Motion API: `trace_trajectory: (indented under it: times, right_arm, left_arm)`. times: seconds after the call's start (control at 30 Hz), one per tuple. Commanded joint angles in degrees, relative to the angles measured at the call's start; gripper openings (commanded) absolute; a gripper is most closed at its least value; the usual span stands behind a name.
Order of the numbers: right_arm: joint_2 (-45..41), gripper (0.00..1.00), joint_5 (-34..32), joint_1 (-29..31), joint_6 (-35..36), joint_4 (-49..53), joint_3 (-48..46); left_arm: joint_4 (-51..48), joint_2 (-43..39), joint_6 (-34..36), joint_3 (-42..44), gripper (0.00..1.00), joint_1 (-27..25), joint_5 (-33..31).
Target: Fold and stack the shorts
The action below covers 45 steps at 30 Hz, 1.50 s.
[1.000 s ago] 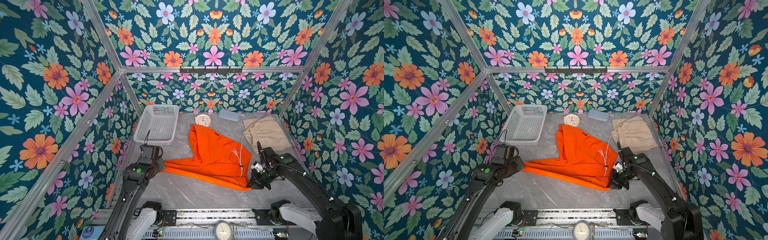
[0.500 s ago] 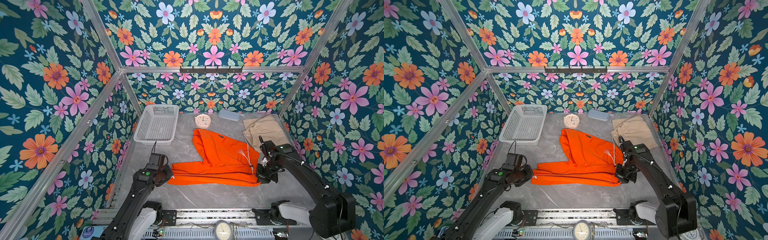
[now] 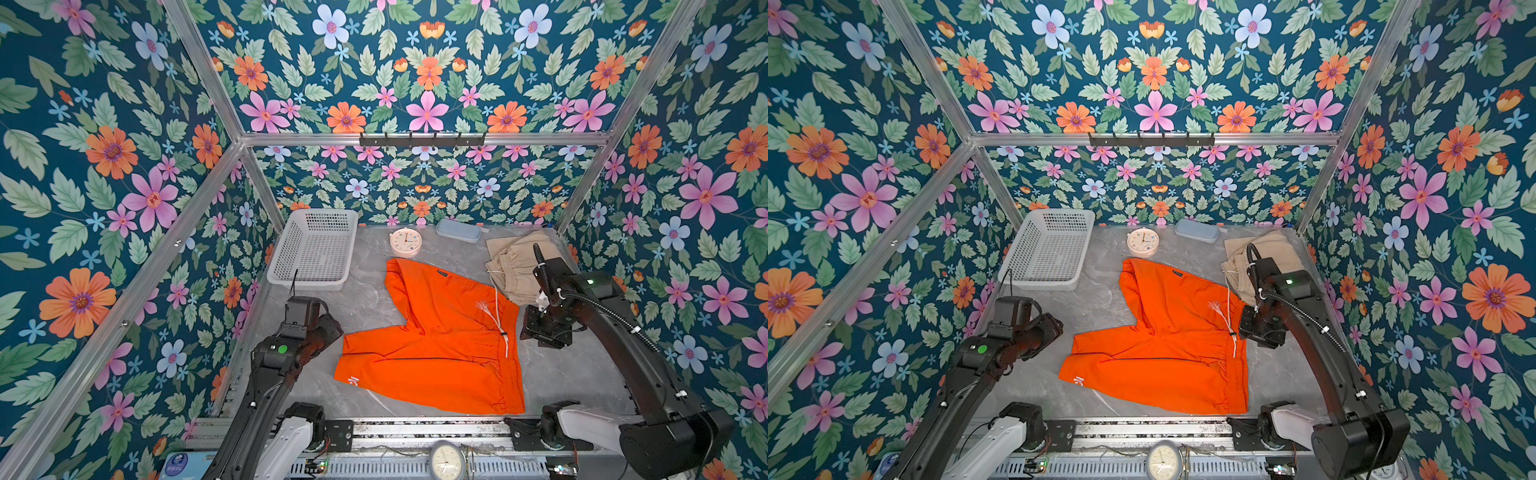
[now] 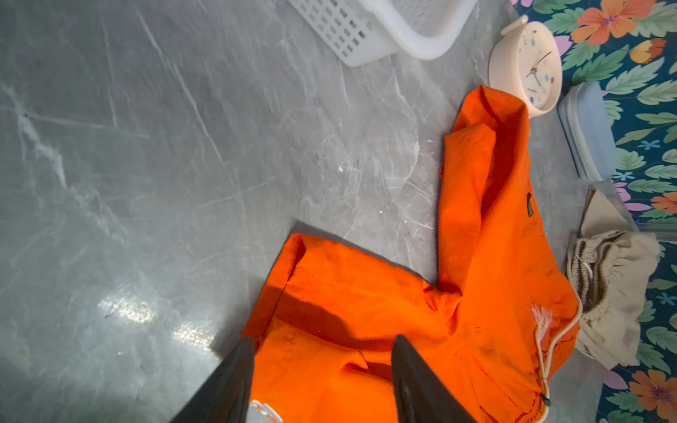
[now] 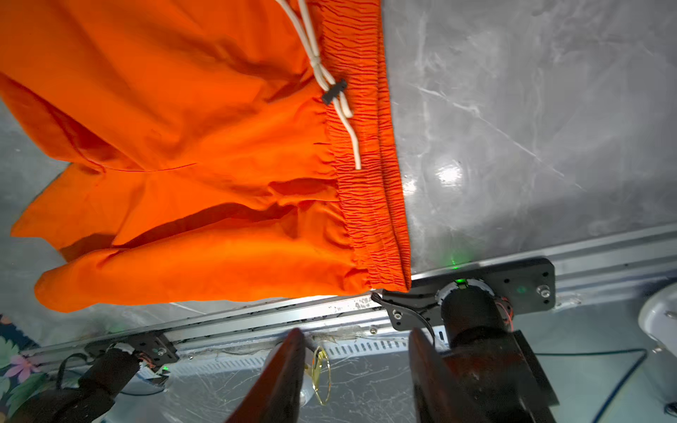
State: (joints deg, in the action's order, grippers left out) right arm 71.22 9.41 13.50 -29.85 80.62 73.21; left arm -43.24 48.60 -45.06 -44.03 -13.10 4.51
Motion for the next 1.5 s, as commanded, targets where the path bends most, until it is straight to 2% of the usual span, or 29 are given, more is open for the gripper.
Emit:
trace_trajectory:
  times: [0.0,0.1,0.2,0.37,0.5,0.7,0.77,0.87,0.93,1.07,1.27,1.47]
  right_arm:
    - [4.5,0.46,7.2,3.1,1.4,-12.5,-0.3]
    - [11.4,0.45,12.1,6.3,0.9,-25.6,0.3]
    - [19.4,0.44,15.6,8.1,0.6,-37.0,3.8]
    - [33.8,0.43,19.6,9.2,0.5,-49.3,12.3]
    - [43.5,0.43,19.7,9.3,1.0,-51.1,20.4]
    - [53.8,0.42,22.4,9.3,1.8,-52.5,29.3]
    - [56.2,0.42,23.3,9.3,1.9,-52.5,31.5]
    - [60.0,0.42,25.4,9.3,2.0,-52.5,34.9]
    - [62.3,0.42,24.8,9.3,2.0,-51.4,37.0]
    - [67.2,0.41,17.5,9.0,1.1,-46.3,41.4]
    - [69.2,0.40,10.1,8.1,0.4,-42.7,41.7]
    - [68.0,0.40,8.1,8.2,0.5,-43.1,39.4]
  left_arm:
    - [13.5,5.8,3.4,0.0,0.60,-0.2,5.7]
    - [24.0,15.0,4.6,-2.5,0.59,-2.9,6.5]
    - [29.6,26.2,7.3,-8.3,0.60,-6.2,6.3]
    - [37.5,44.0,8.1,-17.0,0.63,-8.4,8.8]
    - [37.5,55.7,8.9,-24.6,0.63,-8.9,8.1]
    - [39.6,65.8,8.8,-31.7,0.63,-9.0,10.4]
    - [39.6,67.9,8.8,-33.1,0.58,-9.1,10.4]
    - [38.0,70.1,9.3,-34.7,0.44,-9.0,8.9]
    - [36.6,70.0,10.5,-35.2,0.26,-9.1,7.6]
    - [36.6,66.4,12.2,-33.1,0.02,-9.0,5.1]
    - [35.7,58.4,14.3,-26.4,0.00,-8.5,-0.9]
    - [34.9,51.3,13.5,-15.7,0.00,-7.3,-4.1]
